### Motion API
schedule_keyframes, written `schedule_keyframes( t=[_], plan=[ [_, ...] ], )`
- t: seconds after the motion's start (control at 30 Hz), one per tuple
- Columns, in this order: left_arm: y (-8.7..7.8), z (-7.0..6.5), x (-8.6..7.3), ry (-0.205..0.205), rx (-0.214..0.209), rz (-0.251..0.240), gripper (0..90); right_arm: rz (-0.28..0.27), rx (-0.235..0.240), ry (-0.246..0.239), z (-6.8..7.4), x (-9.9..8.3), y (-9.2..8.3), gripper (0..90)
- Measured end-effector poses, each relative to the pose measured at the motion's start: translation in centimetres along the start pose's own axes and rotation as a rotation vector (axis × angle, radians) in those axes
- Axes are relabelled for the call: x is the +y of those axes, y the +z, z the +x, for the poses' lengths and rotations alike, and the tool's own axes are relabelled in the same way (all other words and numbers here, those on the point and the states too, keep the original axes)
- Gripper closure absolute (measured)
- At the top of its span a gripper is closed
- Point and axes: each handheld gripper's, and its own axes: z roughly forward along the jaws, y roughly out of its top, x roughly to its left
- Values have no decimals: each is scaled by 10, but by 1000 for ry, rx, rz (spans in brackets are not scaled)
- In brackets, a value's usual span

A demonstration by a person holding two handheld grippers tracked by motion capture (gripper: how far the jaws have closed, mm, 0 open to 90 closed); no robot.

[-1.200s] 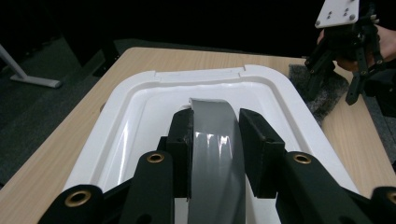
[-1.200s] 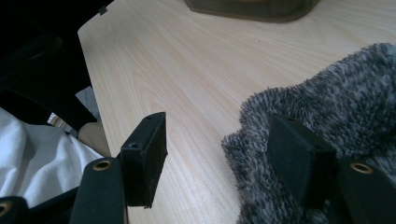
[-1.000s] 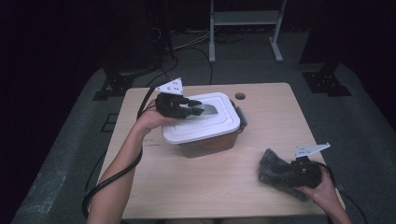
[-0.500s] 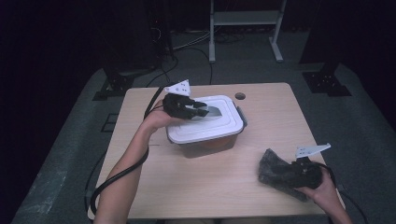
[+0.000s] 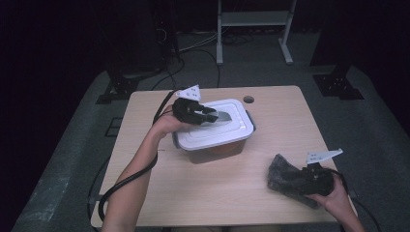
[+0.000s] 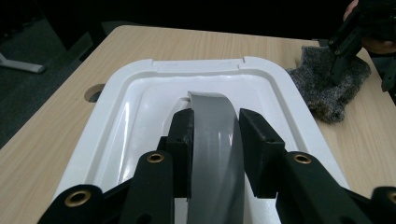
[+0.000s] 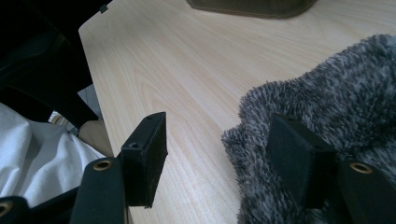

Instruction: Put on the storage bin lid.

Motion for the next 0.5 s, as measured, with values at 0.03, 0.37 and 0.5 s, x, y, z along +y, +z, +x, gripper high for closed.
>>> schedule_keyframes(
  t=[0.03, 0.37, 0.5],
  plan=[
    [1, 0, 0, 2, 0, 3, 668, 0, 0, 0, 0, 0, 0, 368],
    [6, 1, -3, -3, -4, 18, 666, -2, -2, 7, 0, -2, -2, 368],
    [7, 0, -6, -10, -5, 15, 664, -1, -2, 3, 0, -2, -1, 369]
  ],
)
